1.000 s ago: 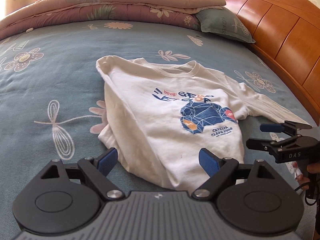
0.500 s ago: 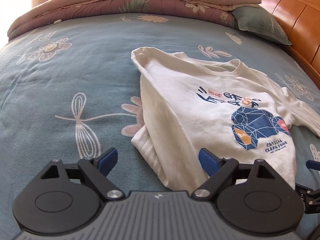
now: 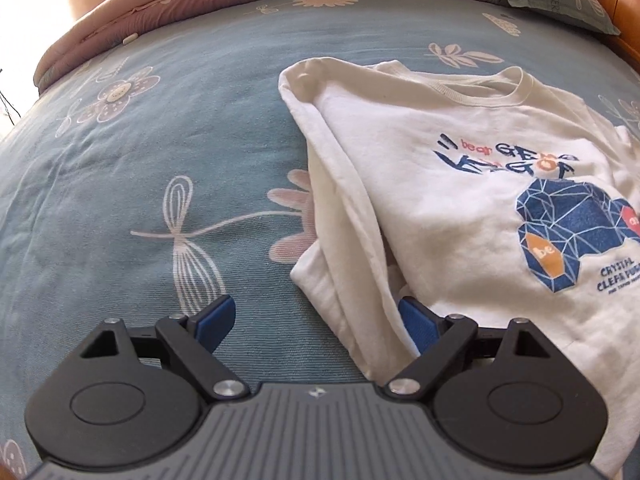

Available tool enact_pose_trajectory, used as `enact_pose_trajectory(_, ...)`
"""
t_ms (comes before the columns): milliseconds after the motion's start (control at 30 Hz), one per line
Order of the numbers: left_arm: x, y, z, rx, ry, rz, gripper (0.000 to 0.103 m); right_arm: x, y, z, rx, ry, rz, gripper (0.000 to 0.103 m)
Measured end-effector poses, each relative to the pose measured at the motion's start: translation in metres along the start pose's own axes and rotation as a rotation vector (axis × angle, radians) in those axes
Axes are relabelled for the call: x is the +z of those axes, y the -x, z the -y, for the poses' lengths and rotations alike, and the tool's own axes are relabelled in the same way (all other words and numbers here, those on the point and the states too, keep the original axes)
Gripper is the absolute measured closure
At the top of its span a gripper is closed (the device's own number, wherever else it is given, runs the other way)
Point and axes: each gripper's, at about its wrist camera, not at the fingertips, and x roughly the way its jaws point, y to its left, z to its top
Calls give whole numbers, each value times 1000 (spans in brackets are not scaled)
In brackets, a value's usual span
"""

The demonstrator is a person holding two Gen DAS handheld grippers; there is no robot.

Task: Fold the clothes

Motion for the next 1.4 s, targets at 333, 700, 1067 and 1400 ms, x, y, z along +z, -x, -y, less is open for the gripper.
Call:
enact_pose_trajectory(333,9,7,-40,114,-85,19,13,-3,1,1,9,5,18,0)
enact_pose_trajectory(700,28,-12,-83,216,-195,19,13,-3,1,1,7,7,17,0)
enact_pose_trajectory(1067,25,-18,-108,39,13,-13,16,-3,2,0,-3,1,13,0)
enact_pose_trajectory(1400,-40,3,-105,-488,426,-32,16,-5,2,0,-4,-3,23,0)
